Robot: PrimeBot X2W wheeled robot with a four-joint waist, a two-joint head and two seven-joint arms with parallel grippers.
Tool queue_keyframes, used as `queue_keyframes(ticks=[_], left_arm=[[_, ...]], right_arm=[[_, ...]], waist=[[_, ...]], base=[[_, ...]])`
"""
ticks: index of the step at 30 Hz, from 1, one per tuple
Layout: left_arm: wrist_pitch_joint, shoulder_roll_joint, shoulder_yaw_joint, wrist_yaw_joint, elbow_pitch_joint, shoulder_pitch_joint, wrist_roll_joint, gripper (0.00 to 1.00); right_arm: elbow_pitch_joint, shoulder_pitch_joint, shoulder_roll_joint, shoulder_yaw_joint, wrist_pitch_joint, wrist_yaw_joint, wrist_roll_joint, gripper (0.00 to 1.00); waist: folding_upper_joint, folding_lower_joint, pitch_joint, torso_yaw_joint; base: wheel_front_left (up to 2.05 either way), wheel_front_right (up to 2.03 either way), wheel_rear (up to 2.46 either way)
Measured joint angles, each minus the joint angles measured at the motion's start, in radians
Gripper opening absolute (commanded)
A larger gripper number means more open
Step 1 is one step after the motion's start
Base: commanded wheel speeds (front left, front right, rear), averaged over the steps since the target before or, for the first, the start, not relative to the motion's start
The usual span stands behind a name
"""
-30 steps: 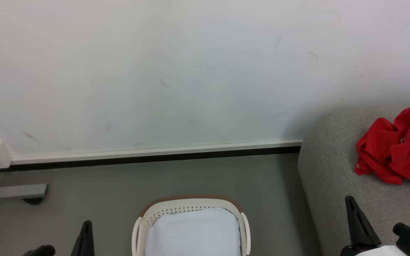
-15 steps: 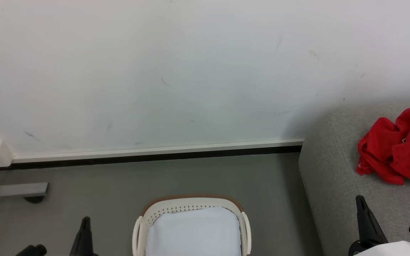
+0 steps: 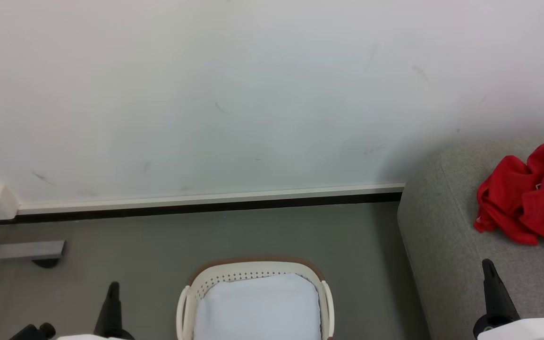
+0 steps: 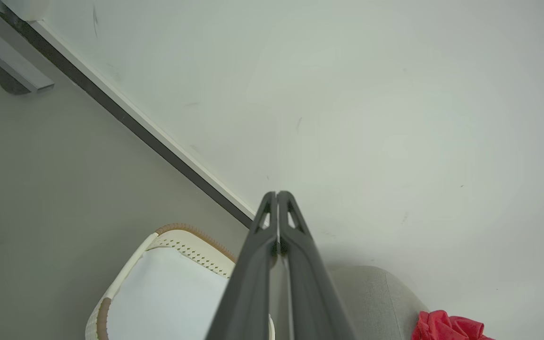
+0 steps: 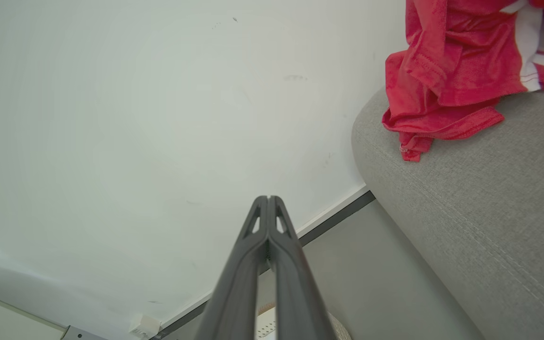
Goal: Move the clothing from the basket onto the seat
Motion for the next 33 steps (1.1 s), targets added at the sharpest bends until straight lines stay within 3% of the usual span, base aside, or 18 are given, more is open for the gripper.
queue_keyframes(ticks=[33], left_arm=[[0.096, 0.003, 0.002, 0.0, -0.037, -0.021, -0.363, 0.0]], right_arm=[[-0.018, -0.008, 0.019, -0.074, 0.094, 0.0, 0.322, 0.0]], waist=[[0.0, 0.0, 0.009, 0.008]], base=[[0.0, 0.0, 0.0]])
